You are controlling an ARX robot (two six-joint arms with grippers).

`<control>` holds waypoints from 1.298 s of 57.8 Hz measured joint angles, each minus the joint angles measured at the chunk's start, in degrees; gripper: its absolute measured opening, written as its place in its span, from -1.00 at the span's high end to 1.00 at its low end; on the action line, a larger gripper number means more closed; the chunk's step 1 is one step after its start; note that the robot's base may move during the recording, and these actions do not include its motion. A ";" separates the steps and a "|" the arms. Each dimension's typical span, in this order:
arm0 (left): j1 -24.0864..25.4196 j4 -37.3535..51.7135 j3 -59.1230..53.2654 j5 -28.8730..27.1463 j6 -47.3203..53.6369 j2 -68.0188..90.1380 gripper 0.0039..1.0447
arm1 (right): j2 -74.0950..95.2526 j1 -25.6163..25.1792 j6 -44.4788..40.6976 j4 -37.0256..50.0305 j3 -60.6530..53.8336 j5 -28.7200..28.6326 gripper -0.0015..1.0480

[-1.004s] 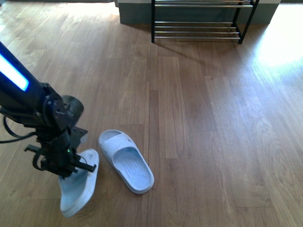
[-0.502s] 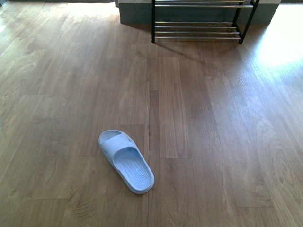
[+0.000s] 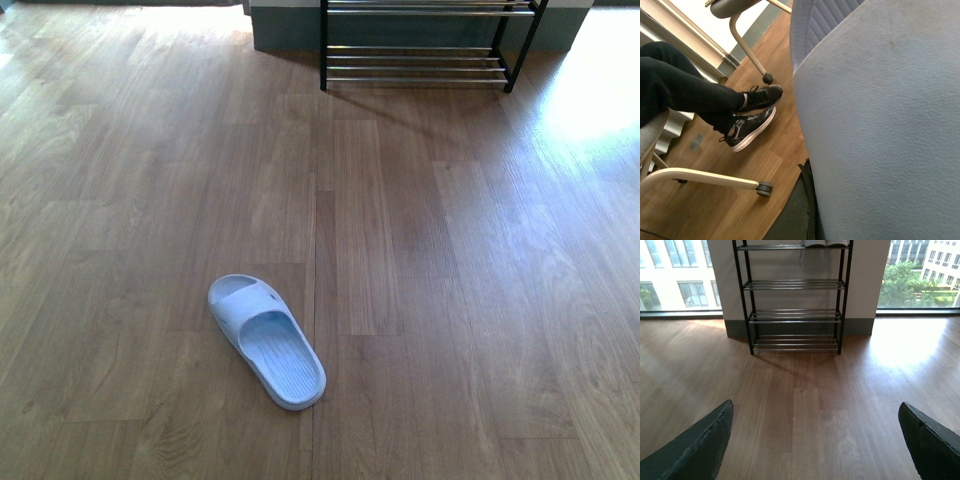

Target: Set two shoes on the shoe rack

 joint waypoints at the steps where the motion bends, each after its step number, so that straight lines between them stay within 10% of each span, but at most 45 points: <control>1: 0.00 0.00 -0.02 0.00 0.07 0.00 0.97 | 0.00 0.00 0.00 0.00 0.00 0.00 -0.82; 68: 0.00 0.11 -0.11 0.02 0.39 0.09 0.97 | 0.09 0.00 0.00 -0.02 0.00 -0.15 -0.82; 75: 0.00 0.11 -0.11 -0.09 0.39 0.07 0.97 | 4.63 -3.69 -1.51 1.79 0.13 -19.06 -0.82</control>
